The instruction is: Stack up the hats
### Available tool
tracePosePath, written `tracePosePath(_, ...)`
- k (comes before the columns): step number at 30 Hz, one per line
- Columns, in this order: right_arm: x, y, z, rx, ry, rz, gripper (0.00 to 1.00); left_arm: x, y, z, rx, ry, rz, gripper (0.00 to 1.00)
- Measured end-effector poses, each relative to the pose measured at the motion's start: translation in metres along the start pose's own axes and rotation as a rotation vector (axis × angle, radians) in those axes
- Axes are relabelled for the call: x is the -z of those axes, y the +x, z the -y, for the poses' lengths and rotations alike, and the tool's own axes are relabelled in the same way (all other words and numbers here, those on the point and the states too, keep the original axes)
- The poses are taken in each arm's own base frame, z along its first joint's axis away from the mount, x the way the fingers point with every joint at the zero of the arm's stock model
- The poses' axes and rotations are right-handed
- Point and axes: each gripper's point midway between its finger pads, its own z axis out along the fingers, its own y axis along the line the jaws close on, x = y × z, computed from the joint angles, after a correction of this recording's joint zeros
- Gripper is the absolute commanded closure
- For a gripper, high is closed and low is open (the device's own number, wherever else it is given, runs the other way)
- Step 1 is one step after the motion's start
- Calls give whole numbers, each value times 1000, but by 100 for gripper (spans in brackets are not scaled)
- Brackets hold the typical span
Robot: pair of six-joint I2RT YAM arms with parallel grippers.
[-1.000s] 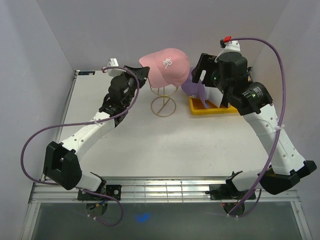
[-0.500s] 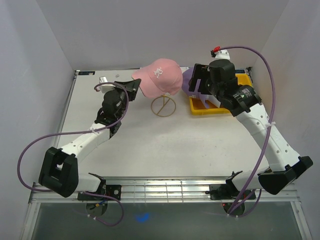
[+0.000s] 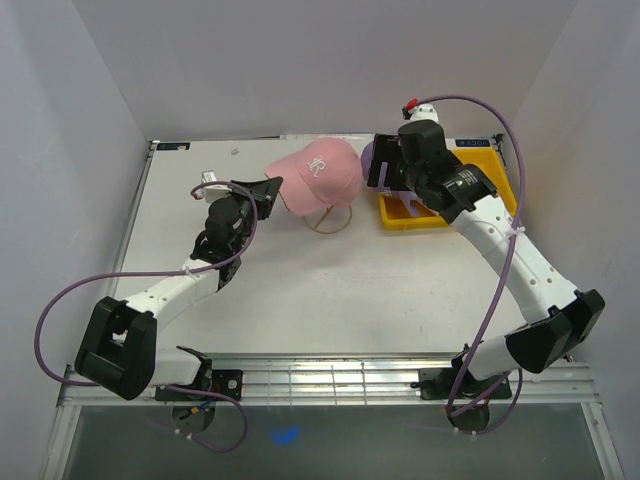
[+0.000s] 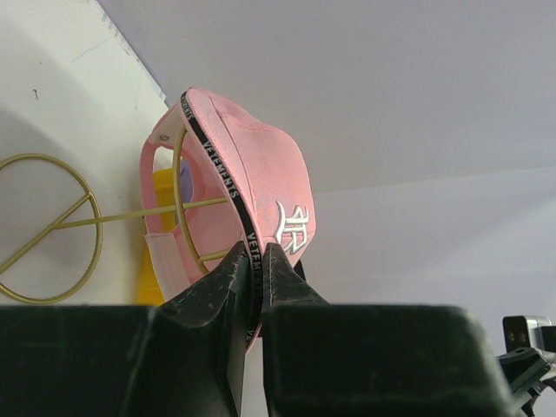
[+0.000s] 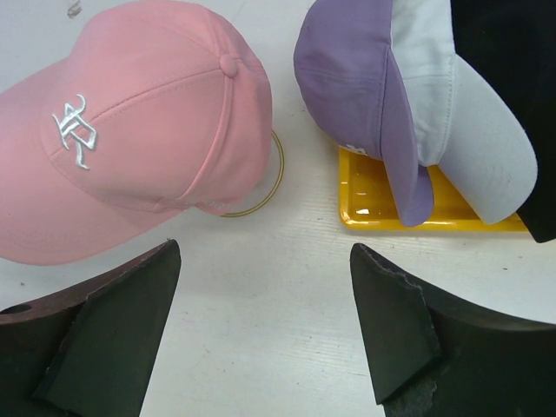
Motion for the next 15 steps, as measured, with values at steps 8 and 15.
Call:
tracePosePath(8,-46,11,9,-21,-3,-89,16,2,1,-7,0,-10,-2,100)
tracePosePath(15,-79,4,2,-69,-69,-133,16,4,4,-14,3,-25,-11,97)
